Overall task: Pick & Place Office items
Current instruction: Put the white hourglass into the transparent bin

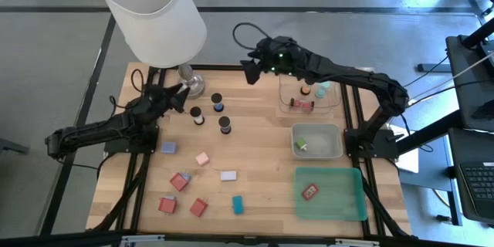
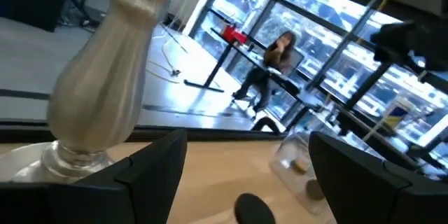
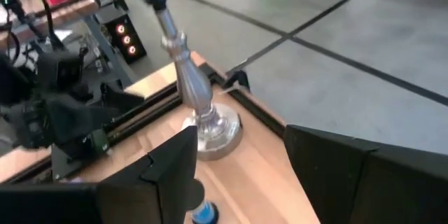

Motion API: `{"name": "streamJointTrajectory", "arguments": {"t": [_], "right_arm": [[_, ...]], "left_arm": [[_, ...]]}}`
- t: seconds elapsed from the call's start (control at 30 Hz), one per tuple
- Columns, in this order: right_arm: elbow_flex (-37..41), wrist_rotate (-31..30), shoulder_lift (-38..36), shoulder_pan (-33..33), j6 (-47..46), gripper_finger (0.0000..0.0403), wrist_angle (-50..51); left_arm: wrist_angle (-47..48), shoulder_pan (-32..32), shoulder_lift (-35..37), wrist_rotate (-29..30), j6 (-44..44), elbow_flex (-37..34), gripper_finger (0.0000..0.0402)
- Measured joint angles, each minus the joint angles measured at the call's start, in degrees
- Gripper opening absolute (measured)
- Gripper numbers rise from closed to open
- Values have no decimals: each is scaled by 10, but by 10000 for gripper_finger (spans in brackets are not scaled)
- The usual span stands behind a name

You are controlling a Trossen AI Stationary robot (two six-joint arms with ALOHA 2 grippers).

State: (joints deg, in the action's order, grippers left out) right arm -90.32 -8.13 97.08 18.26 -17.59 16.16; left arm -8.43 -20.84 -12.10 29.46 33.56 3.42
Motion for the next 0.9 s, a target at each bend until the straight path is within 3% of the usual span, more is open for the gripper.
{"name": "streamJointTrajectory", "arguments": {"t": [0.2,0.43,0.7,0.9], "right_arm": [[0,1,11,-5,3,219,1],[0,-32,13,-5,22,219,-1],[0,-30,13,-5,22,219,1],[0,-47,29,-5,22,219,-22]], "left_arm": [[-4,0,0,103,11,0,297],[-8,0,0,118,-23,0,297],[-84,0,-19,55,10,0,297],[-182,0,-109,-40,-42,7,297]]}}
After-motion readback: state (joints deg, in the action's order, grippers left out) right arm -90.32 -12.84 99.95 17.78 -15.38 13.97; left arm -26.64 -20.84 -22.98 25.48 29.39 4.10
